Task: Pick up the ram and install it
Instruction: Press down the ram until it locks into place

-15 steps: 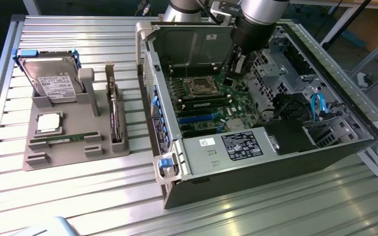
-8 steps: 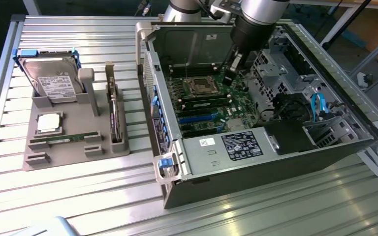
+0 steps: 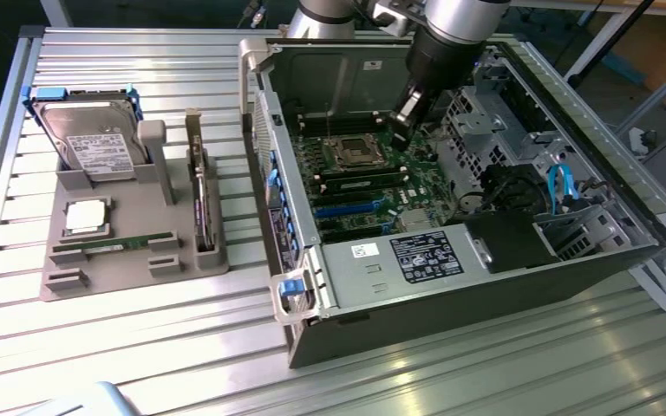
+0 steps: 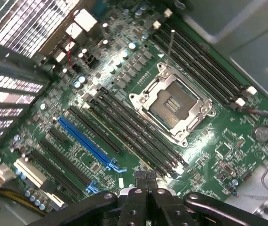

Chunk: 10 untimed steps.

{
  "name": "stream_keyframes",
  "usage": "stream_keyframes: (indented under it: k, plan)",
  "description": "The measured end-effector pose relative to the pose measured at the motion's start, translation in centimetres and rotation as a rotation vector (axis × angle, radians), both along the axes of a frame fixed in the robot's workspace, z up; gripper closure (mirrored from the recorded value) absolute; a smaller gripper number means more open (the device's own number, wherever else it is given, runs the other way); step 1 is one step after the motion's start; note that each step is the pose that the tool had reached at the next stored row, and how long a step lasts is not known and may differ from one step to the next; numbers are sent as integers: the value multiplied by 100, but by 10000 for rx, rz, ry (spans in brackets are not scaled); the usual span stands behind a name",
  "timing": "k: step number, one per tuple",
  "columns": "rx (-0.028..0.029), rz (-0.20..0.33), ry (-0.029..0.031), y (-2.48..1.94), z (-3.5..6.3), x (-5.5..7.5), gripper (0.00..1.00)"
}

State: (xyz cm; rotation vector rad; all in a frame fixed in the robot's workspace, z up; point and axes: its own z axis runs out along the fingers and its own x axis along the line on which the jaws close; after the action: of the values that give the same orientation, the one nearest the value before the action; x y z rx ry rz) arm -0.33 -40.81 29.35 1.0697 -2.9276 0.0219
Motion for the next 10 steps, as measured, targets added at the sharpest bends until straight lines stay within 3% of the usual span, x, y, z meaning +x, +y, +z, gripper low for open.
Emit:
stream_keyframes:
  k: [10]
  plan:
    - [-30,-1831,0,0,-3,0,90]
